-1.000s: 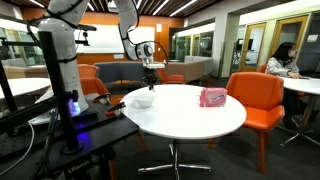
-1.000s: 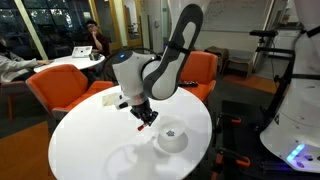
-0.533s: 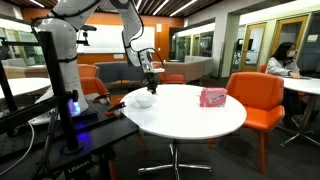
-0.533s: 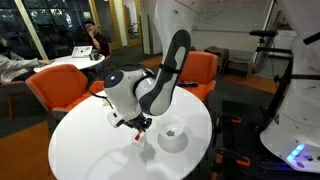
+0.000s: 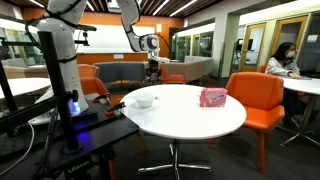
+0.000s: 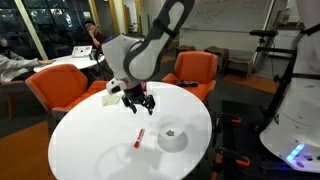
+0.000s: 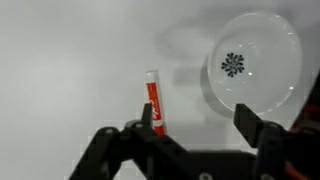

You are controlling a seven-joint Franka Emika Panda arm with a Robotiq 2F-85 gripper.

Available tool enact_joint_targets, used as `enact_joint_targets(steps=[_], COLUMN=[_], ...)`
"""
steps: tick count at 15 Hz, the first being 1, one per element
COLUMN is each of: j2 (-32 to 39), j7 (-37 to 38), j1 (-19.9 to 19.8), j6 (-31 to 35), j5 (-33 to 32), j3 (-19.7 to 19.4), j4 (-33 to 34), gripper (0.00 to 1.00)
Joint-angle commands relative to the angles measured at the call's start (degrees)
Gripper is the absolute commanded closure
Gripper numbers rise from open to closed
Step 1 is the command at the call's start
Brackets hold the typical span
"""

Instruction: Pick up the marker from the plate and place it on the table

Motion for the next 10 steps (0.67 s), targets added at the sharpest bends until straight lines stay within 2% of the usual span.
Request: enact_joint_targets(steps=[1, 6, 10], j2=[-9.9, -17.9, -18.7], j7=[2.1, 11.9, 22.6], j1=[-1.1, 0.4, 1.2], j6=[-7.4, -13.0, -11.1], j5=[9.3, 14.8, 16.6], j3=[-1.1, -5.1, -6.8], j4=[-2.4, -2.1, -2.4], gripper=[0.00, 0.00, 0.00])
